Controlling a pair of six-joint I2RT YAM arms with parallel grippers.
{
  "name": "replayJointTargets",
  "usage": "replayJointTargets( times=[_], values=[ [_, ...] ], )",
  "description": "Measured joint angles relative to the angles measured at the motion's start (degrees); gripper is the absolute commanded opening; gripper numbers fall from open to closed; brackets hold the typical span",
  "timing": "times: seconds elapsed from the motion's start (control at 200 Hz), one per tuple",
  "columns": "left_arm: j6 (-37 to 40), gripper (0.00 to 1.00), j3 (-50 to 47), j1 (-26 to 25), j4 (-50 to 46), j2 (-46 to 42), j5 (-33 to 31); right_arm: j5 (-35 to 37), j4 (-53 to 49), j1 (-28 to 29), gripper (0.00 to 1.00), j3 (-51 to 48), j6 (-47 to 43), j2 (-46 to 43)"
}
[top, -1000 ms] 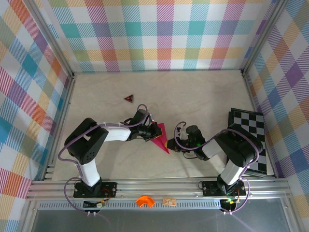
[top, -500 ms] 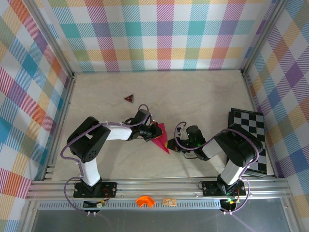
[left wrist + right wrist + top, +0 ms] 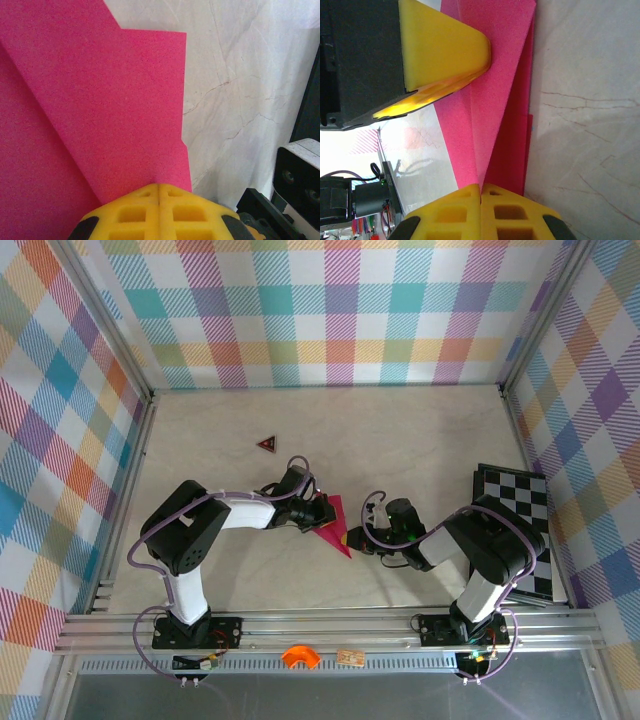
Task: Fold a paper plane with a square sheet of paper (pick it up from the middle)
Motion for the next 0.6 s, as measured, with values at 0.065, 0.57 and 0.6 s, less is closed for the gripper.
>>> replayJointTargets(
  times=[0.065, 0.57, 0.6],
  values=[
    [0.02, 0.02, 0.13, 0.00, -0.13, 0.07, -0.17, -0.39, 0.00, -0.13, 0.00, 0.13, 0.00, 0.20],
    [1.14, 0.01, 2.32, -0.28, -3.76, 1.27, -1.07, -1.92, -0.07, -0.48, 0.00, 0.52, 0.04, 0.83],
    [1.27, 0.01, 2.56, -0.28, -4.22, 1.36, -1.11, -1.92, -0.07, -0.48, 0.00, 0.52, 0.04, 0.83]
  ],
)
